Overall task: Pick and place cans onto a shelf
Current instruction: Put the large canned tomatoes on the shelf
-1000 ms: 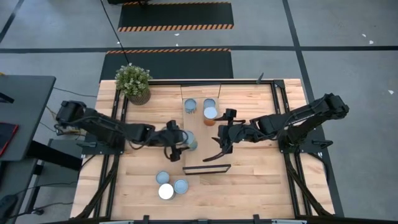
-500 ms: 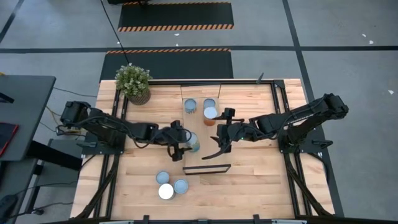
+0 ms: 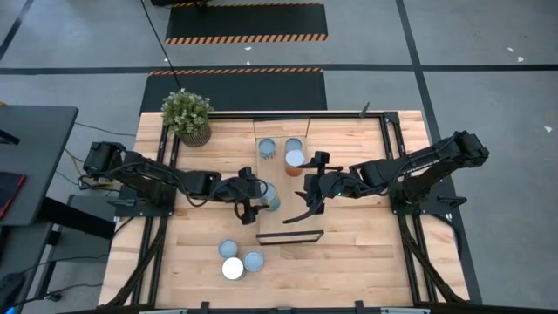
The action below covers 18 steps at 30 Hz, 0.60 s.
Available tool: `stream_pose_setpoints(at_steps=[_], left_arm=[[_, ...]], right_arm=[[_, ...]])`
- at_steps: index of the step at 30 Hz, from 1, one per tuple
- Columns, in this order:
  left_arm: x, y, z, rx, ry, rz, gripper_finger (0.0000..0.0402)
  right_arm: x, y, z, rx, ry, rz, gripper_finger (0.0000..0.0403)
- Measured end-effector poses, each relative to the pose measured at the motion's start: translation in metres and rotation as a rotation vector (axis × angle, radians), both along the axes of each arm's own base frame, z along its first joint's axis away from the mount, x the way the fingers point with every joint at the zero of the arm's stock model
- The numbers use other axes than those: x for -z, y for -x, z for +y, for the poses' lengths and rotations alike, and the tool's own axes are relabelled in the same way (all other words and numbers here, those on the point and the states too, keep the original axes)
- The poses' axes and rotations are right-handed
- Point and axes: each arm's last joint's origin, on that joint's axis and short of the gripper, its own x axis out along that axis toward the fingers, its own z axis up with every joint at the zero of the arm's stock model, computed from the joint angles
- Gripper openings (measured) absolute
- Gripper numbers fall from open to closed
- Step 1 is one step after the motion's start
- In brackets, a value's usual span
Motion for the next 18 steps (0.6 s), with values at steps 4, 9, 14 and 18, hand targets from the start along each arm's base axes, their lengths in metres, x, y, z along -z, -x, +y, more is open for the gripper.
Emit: stream_pose_setpoints(at_steps=[4,9,14,18], left_arm=[[-0.0001,-0.0002,0.0010,-0.006,0.001,-0.001,0.0317],[0.0001,0.0000,0.0011,-0.008,0.000,0.000,0.0318],[0.0024,0.0018,0.0012,-0.018,0.010,0.028,0.0319],[0.0026,0.0020,0.0013,-0.021,0.017,0.032,0.0319]], right_arm=[[0.0001,0.0001,0.0000,0.000,0.000,0.001,0.0373],[0.0001,0.0001,0.0000,0.000,0.000,0.001,0.0373],[0.0000,0.0001,0.0000,0.000,0.000,0.001,0.0373],[-0.0001,0.0001,0.0000,0.000,0.000,0.000,0.0373]])
